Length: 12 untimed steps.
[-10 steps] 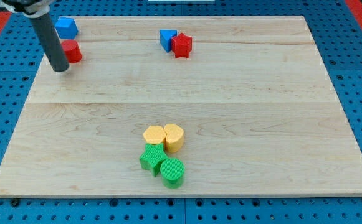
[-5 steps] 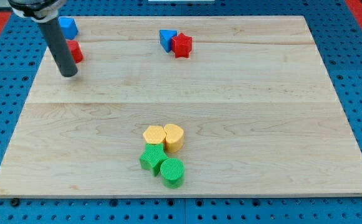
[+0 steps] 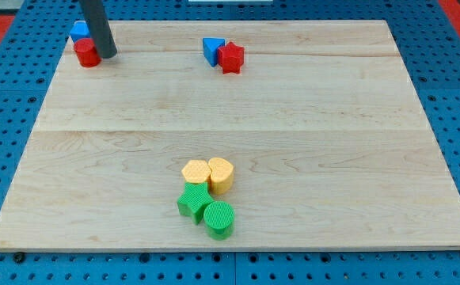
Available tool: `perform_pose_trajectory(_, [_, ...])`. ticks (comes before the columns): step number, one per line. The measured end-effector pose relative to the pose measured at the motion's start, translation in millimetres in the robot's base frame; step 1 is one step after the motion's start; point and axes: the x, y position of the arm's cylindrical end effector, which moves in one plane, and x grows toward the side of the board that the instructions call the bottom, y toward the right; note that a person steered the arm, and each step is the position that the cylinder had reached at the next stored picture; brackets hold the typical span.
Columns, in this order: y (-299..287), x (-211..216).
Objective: Push the red circle closer to the blue cube
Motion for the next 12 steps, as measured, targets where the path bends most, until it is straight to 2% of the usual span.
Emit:
perform_pose_trajectory(3, [-4, 14])
perform_pose_trajectory(5, [-47, 15])
perform_pose_trajectory(6, [-46, 22])
perform_pose_trajectory(7, [-51, 55])
perform_pose_trajectory(8, [-96, 62])
perform_pose_trajectory(9, [-96, 59])
perform_pose_trajectory(11, [-96, 17])
perform_pose_trajectory(12, [-95, 17])
